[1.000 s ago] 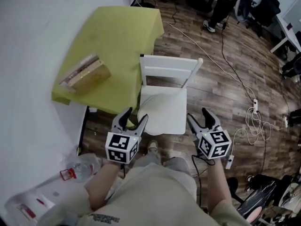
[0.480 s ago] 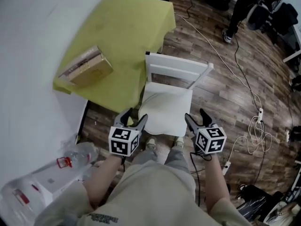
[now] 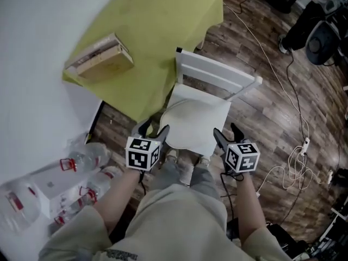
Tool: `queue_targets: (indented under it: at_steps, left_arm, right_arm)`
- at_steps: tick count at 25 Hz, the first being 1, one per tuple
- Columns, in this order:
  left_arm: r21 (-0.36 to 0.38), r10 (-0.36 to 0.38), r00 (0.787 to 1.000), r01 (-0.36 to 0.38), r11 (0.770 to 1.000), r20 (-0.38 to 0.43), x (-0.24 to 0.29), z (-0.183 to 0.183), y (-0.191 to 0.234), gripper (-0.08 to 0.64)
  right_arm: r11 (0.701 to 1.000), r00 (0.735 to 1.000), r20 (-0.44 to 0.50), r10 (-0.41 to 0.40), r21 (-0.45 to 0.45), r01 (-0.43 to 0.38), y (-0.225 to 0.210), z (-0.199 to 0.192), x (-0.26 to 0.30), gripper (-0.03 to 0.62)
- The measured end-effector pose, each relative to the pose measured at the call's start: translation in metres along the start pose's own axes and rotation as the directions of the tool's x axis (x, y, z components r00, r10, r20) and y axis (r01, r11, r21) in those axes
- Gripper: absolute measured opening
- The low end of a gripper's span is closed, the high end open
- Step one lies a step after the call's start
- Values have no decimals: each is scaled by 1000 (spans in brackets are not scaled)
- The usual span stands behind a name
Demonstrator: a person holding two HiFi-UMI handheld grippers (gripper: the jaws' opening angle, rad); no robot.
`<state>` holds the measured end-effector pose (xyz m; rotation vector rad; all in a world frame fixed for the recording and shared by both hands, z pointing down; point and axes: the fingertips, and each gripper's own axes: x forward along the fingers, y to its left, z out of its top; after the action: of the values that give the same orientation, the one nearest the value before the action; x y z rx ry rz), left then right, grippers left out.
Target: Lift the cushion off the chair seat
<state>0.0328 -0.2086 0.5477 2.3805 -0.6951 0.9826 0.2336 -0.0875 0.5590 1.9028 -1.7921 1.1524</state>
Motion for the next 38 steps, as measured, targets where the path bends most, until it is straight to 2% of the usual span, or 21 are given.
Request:
queue_targets:
  at_steps: [8, 18, 25, 30, 35, 38]
  left_arm:
    - [-54, 1, 1000, -2, 999, -24, 42, -23, 4, 293]
    - [-64, 16, 992, -24, 998, -126, 99, -92, 27, 301]
    - [-103, 18, 983, -37, 994, -183, 146, -140, 43, 305]
    - [-202, 19, 975, -65, 977, -222, 177, -176, 57, 318]
    - [-226, 28, 962, -92, 970, -273, 202, -212, 72, 328]
    - [-275, 28, 952, -116, 954, -303, 218, -235, 83, 336]
  right_arm:
    - [999, 999, -48, -8, -51, 6, -41, -12, 47, 321]
    - [998, 987, -159, 6, -59, -15, -70, -75, 106, 330]
    - [998, 976, -215, -7, -59, -6, -98, -114, 147, 341]
    - [998, 969, -245, -19, -62, 4, -118, -140, 178, 341]
    - [999, 962, -271, -25, -46, 13, -135, -164, 209, 352]
    - [1000, 961, -276, -8, -27, 0, -143, -177, 226, 368]
